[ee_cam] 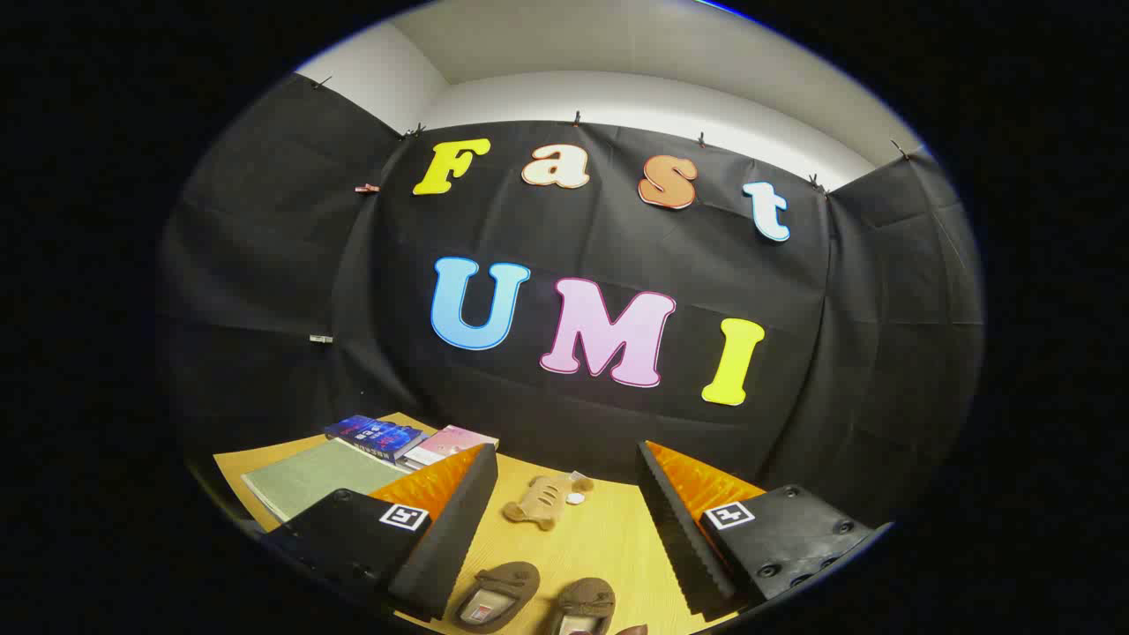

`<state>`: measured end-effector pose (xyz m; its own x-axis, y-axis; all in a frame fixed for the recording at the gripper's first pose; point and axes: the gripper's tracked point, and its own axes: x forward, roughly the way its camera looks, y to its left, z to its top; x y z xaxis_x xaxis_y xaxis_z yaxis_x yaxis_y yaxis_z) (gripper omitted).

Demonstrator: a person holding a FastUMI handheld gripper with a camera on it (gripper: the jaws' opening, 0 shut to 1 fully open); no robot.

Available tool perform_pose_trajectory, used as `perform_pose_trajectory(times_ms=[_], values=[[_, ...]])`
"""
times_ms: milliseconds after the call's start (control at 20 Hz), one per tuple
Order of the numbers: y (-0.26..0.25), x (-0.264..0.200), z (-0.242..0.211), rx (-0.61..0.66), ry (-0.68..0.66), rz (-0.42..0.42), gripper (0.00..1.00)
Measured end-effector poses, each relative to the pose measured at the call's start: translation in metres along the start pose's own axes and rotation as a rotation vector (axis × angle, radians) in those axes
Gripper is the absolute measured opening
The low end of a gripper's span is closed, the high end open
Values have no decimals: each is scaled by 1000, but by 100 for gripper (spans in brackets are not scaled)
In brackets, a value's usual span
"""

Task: Open the storage box then place both shoes into the box .Put the left shoe in first, then the right shoe, with the right side of both shoes facing outward in a uniform manner.

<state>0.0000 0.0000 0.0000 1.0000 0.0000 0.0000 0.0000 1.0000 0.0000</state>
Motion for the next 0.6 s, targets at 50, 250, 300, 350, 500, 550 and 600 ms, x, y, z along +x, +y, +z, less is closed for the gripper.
perform_pose_trajectory(times_ms=[50,250,300,350,500,550,600], values=[[0,-1,0,-1,0,0,97],[2,-3,-1,-4,2,-2,97],[3,-3,-1,-2,1,-1,97],[3,-3,0,-2,0,0,97],[5,-2,0,-4,1,4,97],[6,-2,0,-1,1,7,97],[7,-2,0,1,3,10,97]])
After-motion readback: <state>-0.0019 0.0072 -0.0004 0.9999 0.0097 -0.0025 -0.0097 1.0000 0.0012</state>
